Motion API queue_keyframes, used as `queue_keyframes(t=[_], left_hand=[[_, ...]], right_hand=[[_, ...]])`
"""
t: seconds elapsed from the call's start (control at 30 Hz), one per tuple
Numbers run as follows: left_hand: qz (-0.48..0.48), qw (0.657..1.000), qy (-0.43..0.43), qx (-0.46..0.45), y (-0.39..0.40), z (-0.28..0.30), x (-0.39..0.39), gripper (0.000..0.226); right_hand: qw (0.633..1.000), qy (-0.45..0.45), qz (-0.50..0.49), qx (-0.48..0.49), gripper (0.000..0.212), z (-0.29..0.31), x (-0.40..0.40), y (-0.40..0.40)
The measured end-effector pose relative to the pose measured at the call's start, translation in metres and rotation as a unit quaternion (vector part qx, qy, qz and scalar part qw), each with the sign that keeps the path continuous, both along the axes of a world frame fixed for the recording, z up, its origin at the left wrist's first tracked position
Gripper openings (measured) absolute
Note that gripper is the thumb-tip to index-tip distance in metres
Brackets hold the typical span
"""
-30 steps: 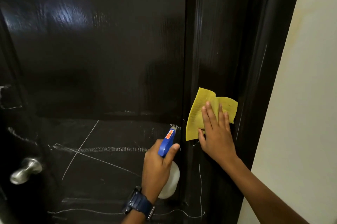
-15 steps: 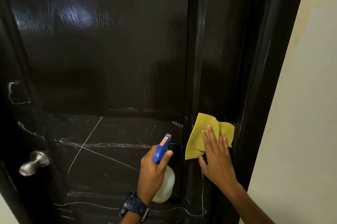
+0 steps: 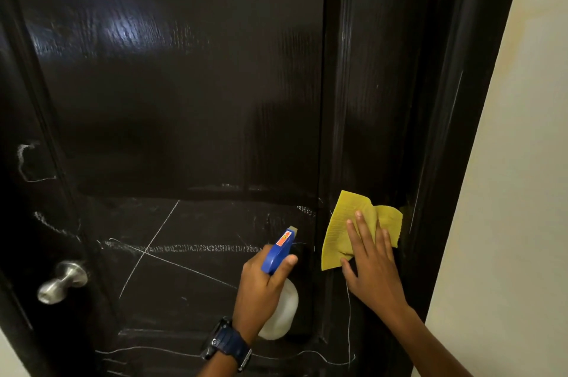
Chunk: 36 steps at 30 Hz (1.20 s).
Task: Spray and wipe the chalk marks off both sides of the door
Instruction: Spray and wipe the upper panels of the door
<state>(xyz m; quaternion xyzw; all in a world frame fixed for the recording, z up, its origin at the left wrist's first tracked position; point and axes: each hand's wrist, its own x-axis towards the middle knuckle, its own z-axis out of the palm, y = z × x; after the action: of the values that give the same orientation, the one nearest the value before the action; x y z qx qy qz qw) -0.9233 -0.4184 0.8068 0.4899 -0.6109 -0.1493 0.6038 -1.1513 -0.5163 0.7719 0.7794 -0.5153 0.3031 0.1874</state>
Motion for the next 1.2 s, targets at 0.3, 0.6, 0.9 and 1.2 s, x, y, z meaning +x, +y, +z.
queue_keyframes(t=[0.3,0.6,0.9,1.2], left_hand=[[0.051,0.999,0.003,-0.009,0.008,0.001,0.016,0.063],[0.102,0.995,0.009,-0.016,0.025,-0.004,0.037,0.063],[0.140,0.989,0.051,0.009,0.030,-0.023,0.062,0.026],[0.126,0.991,0.039,-0.002,0.026,-0.016,0.058,0.037]], right_hand=[[0.997,0.001,0.051,-0.052,0.077,0.001,-0.003,-0.005],[0.908,0.307,0.221,-0.180,0.080,0.085,0.028,-0.037],[0.937,0.289,0.101,-0.167,0.078,0.076,0.012,0.018],[0.995,0.032,0.094,-0.009,0.082,0.084,0.007,0.030]])
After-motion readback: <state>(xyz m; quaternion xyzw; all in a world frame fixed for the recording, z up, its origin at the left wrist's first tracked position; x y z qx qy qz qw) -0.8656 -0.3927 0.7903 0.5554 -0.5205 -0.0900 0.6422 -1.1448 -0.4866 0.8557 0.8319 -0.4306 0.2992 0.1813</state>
